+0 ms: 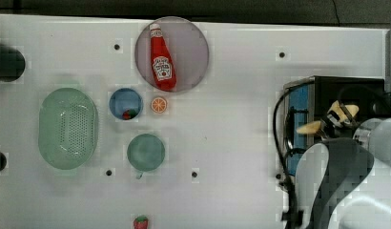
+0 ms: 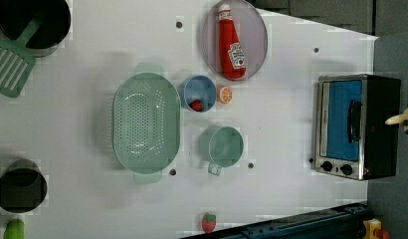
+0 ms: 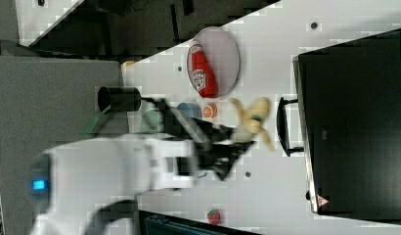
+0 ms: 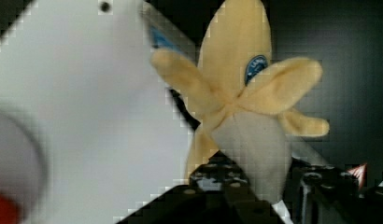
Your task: Pick banana from table and place on oven.
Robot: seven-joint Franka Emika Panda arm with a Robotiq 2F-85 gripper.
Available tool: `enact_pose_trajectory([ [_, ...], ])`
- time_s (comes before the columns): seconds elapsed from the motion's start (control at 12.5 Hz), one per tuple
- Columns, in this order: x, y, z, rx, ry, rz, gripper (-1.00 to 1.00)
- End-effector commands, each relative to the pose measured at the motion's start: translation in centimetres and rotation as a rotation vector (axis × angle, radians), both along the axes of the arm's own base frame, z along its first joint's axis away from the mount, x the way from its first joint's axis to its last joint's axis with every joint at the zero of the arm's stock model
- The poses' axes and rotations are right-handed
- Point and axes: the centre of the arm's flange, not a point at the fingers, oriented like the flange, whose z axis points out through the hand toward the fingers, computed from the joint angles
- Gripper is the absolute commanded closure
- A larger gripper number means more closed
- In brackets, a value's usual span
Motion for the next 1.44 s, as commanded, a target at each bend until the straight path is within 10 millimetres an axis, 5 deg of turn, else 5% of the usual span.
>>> enact_pose_trajectory([
  [0.08,-0.4,-4.0,-1.0,-0.059,-0.035,0.248,0.51],
  [0.32,-0.6,-7.7,-4.7,-0.126,0.010,0.345,0.51],
  [0.56,-0.9,-8.8,-7.1,-0.125,0.061,0.367,0.45],
  [0.88,-0.9,-8.9,-7.1,-0.128,0.060,0.368,-0.41],
  [1.12,0.0,-8.7,-5.6,-0.149,0.039,0.380,-1.00],
  [1.44,1.3,-7.1,0.7,-0.133,0.004,0.409,-1.00],
])
